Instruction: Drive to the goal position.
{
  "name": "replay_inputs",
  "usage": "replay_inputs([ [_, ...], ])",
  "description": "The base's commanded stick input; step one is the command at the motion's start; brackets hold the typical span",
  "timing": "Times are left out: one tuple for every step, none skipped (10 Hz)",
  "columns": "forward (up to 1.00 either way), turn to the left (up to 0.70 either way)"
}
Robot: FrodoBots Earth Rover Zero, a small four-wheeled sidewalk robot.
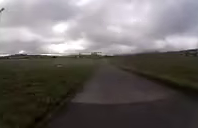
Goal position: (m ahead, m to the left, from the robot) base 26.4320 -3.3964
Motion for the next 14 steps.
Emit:
replay_inputs([
  [0.0,0.0],
  [0.0,0.0],
  [0.0,0.0],
  [0.0,0.0],
  [0.0,0.0],
  [0.0,0.0],
  [0.06,0.0],
  [0.62,0.0],
  [1.0,0.0],
  [1.0,0.0],
  [1.0,0.0],
  [1.0,-0.1],
  [1.0,-0.33],
  [1.0,-0.37],
])
